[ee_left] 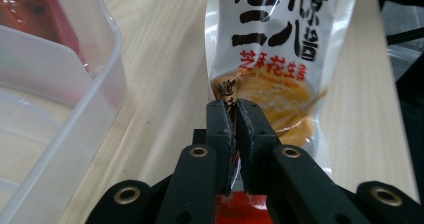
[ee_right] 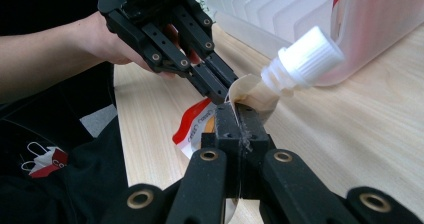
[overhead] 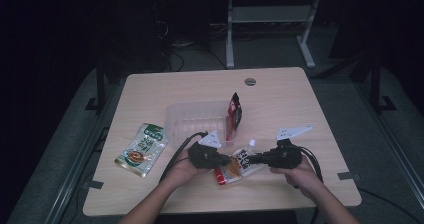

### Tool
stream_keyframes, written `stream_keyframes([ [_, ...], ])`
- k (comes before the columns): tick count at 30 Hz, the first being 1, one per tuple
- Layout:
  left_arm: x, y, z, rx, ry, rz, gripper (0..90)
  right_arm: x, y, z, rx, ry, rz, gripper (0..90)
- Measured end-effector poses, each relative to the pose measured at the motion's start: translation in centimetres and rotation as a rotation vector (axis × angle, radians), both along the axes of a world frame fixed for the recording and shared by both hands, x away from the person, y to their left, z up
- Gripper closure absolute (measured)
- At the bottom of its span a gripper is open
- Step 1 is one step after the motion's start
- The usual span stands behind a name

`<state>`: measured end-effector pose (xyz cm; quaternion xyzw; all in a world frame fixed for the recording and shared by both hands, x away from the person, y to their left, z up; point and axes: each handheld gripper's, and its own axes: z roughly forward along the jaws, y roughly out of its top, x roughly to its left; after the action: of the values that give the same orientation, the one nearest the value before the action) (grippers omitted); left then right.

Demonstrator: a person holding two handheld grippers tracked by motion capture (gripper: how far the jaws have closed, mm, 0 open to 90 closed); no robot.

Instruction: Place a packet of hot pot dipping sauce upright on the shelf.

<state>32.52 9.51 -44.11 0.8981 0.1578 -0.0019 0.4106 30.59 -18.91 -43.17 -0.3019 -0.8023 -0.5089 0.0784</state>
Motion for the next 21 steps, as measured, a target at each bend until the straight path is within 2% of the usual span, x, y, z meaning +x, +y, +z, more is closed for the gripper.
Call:
stream_keyframes([
  [3, -0.1, 0.6, 0.5, -0.008, 0.005, 0.0, 83.3, -0.1, -0.1, 0.3, 0.003, -0.016, 0.001, 89.8],
  [6, -0.3, 1.5, 1.1, 0.0, -0.007, 0.007, 84.9, -0.2, -0.1, 0.5, -0.004, -0.025, 0.003, 89.8],
  [8, -0.3, 2.0, 1.3, -0.007, -0.001, 0.009, 89.6, -0.4, -0.3, 0.7, 0.009, -0.033, 0.006, 89.8],
  [9, -0.3, 2.7, 1.5, -0.008, 0.012, 0.012, 89.6, -0.5, -0.4, 0.9, 0.009, -0.035, 0.007, 89.8],
  [13, -0.5, 4.0, 2.0, -0.002, 0.026, 0.03, 89.6, -0.8, -0.2, 1.3, 0.025, -0.045, 0.019, 89.8],
  [17, -0.8, 4.7, 2.1, 0.012, 0.03, 0.033, 88.8, -1.0, 0.1, 1.8, 0.041, -0.061, 0.037, 89.8],
  [21, -1.5, 5.4, 1.9, 0.02, 0.052, 0.053, 84.1, -1.2, 0.3, 2.4, 0.058, -0.074, 0.046, 89.8],
])
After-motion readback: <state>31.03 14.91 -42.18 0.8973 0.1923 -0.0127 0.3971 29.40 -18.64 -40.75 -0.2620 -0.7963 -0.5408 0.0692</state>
